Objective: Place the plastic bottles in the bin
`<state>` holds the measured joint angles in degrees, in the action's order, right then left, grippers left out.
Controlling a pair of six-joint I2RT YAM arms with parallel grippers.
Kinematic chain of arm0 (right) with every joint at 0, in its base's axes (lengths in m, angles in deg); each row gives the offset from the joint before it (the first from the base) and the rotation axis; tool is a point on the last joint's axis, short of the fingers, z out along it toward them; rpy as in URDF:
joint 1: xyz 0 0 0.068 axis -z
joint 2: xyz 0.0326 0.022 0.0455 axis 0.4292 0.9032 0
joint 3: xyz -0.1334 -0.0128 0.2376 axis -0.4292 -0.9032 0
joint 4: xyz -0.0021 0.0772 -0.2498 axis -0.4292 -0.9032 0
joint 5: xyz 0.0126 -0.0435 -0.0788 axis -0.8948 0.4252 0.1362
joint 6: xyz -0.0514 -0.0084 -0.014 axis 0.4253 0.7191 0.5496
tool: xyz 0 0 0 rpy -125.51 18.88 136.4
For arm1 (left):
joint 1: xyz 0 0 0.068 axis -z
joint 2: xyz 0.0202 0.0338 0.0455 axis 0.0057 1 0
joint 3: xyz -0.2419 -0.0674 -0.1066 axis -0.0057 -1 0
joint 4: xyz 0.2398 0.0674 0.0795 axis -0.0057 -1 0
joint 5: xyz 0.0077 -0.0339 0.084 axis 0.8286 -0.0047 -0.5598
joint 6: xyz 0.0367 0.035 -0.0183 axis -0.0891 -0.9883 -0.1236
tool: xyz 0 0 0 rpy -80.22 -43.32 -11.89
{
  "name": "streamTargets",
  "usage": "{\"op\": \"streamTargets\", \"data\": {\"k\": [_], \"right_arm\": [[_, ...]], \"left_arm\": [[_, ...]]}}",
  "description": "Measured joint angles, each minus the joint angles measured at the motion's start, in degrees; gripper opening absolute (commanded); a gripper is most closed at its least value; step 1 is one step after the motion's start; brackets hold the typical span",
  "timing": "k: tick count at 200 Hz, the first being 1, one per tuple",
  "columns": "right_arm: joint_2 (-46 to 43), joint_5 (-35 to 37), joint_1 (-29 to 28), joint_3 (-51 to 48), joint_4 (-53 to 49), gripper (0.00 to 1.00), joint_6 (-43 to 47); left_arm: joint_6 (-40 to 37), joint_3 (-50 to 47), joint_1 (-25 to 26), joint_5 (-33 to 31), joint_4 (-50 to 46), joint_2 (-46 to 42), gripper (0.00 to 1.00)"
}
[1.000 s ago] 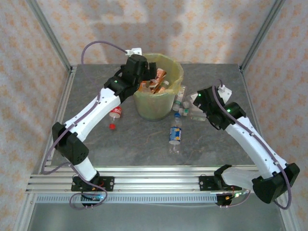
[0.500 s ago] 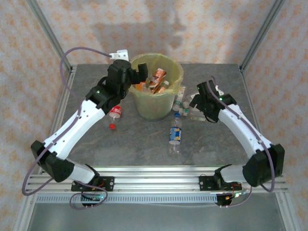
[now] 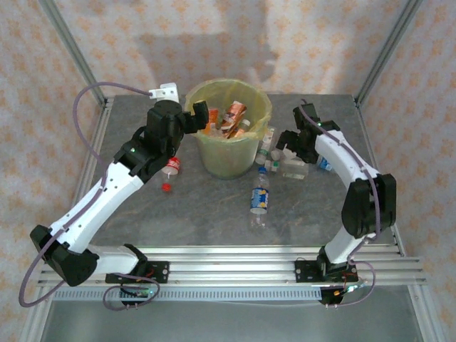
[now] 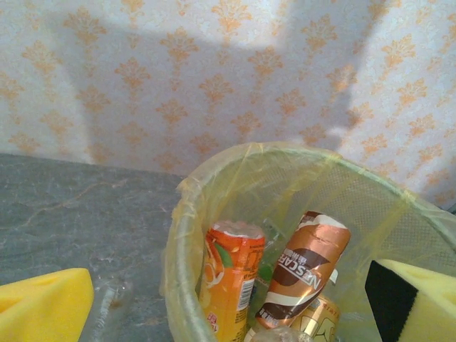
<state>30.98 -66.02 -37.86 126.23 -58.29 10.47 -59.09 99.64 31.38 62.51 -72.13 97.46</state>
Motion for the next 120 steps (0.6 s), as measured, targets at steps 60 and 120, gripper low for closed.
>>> {"op": "streamTargets", "data": {"k": [60,120], "right_arm": [[7.0,-5.9,4.0,0.7,4.6,0.91,3.6],[11.6,-8.8,4.8,2.9,7.4,0.91,6.2]], "left_arm": [[-0.6,-1.0,0.0,-0.9,0.0,-0.7,1.00],[-0.9,-1.0,0.0,-1.1,0.0,-0.8,1.00]]}}
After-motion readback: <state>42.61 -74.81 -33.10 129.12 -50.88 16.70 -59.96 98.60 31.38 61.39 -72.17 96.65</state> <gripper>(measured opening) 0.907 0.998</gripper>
